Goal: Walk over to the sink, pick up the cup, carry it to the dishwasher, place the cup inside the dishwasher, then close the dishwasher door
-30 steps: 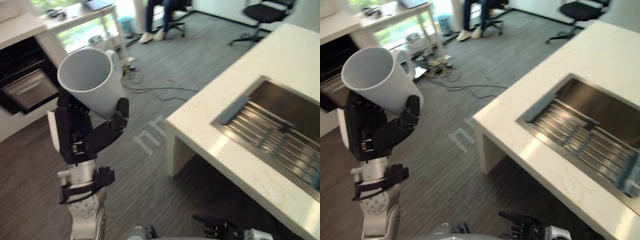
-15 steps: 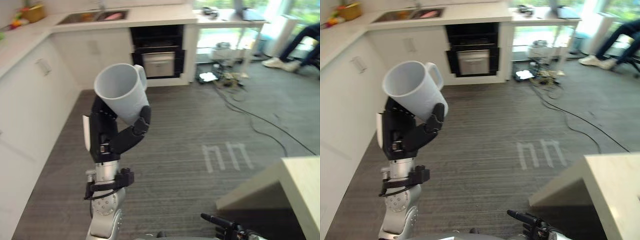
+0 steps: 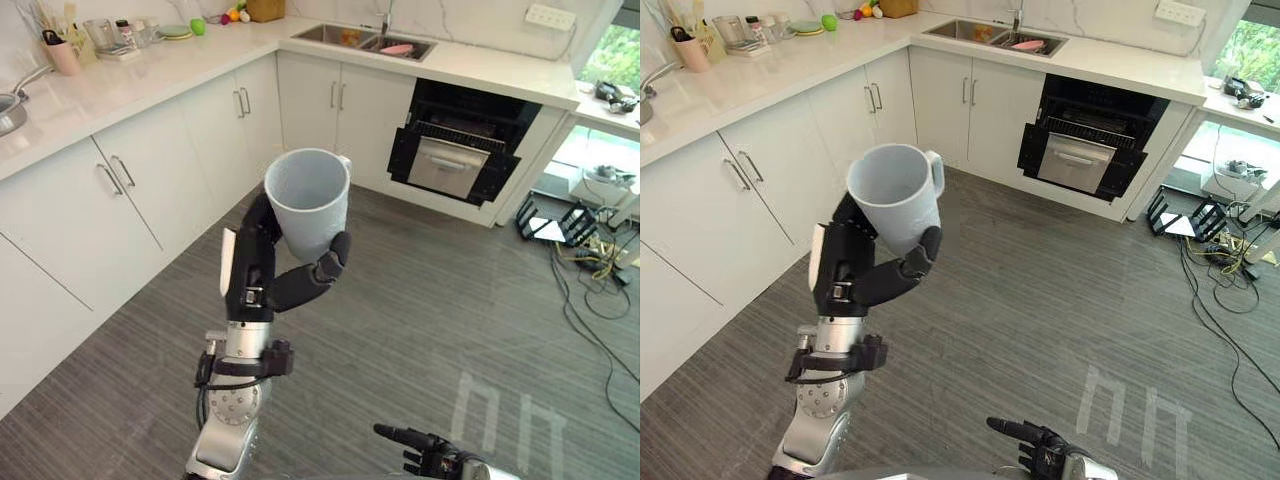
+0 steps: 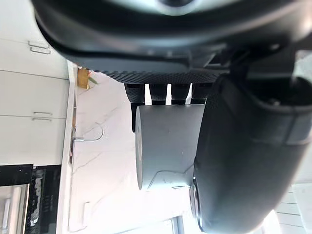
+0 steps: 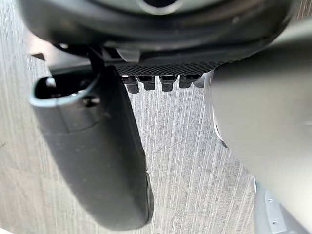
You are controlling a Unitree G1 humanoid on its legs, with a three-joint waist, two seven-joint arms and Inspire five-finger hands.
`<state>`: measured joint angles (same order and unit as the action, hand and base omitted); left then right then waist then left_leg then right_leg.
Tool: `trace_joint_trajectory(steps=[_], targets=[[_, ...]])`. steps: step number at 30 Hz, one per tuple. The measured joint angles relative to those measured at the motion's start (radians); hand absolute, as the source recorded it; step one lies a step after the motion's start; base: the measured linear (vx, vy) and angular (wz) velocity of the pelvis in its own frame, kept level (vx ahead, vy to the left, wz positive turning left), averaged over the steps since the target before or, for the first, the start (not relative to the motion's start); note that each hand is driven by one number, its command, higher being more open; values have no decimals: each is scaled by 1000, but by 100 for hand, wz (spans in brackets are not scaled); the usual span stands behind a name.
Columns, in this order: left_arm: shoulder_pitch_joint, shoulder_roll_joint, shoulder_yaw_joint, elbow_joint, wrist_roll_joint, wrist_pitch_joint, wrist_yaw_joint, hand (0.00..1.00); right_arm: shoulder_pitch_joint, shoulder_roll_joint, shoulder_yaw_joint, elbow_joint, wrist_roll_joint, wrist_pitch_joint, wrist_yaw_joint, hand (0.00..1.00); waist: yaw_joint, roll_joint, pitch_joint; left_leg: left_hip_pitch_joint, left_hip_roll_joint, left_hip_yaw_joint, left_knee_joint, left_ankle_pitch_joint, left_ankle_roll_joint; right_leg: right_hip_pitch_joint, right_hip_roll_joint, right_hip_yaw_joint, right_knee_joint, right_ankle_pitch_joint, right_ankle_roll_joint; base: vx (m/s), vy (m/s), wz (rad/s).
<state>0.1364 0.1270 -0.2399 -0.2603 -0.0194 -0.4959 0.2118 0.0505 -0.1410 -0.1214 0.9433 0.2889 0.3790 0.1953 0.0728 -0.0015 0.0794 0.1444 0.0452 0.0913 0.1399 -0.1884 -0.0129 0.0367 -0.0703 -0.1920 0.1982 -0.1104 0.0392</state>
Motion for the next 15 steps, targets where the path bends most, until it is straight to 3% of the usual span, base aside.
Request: trace_joint_trajectory(steps=[1,7,9,15], targets=[[102,59,95,70,-22,5,-24,0,-37,-17,30,84,-18,-12,16,100,-18,-1,14,48,-23,-6,-84,33,10,99,0,-23,-186,92,22,0,0,0],[114,50,110,70,-42,5,-24,0,2,-13,28,57,-17,-20,19,100,-18,3,-8,49,-13,33,-85,26,8,88,18,16,-217,104,15,2,-11,-18],[122,33,112,70,-77,6,-35,0,45,-6,26,26,-13,-24,32,100,-39,0,-43,35,-7,43,-81,23,5,87,24,20,-233,109,14,30,-44,-14],[118,-31,110,69,-180,5,-93,0,95,-4,3,10,-12,-58,71,100,-63,0,-57,32,8,60,-14,11,-15,105,33,34,-225,97,-1,7,-60,-8]])
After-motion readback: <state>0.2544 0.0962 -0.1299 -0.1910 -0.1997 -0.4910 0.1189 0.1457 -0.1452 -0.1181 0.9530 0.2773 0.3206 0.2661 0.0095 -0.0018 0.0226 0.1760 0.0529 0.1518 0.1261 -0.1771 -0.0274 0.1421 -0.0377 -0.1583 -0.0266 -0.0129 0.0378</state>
